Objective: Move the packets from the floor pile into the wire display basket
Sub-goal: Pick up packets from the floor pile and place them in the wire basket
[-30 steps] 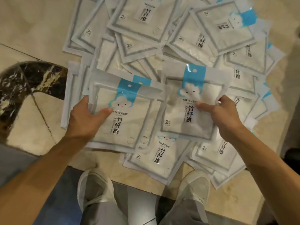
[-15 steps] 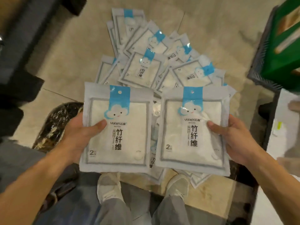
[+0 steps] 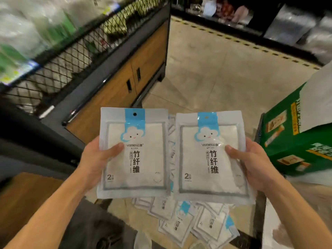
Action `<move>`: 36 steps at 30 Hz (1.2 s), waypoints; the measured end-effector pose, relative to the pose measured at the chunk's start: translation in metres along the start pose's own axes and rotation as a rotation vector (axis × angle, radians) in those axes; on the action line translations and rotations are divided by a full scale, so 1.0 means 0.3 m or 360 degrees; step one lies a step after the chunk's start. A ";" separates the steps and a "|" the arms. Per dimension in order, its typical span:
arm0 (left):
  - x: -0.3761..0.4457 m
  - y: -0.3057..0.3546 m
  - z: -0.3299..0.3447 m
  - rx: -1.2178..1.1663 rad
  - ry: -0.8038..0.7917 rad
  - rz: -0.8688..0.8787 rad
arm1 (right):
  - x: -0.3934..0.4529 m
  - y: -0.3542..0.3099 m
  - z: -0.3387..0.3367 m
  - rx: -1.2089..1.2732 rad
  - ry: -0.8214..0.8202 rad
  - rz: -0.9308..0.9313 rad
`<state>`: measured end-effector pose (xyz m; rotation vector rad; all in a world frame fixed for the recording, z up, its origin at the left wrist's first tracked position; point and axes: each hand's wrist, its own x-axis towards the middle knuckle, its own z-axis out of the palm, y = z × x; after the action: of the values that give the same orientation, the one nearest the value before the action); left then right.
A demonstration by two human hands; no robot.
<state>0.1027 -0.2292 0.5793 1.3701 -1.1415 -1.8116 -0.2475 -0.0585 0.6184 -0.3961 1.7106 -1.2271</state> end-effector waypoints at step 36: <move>-2.117 0.374 -0.565 -0.0572 0.1792 0.0641 | -1.297 -0.619 0.999 -0.0272 -0.1868 -0.0417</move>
<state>0.4474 0.2079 0.9462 1.4501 -0.3924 -0.6677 0.1455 -0.0291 0.9655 -1.1902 0.7377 -0.7250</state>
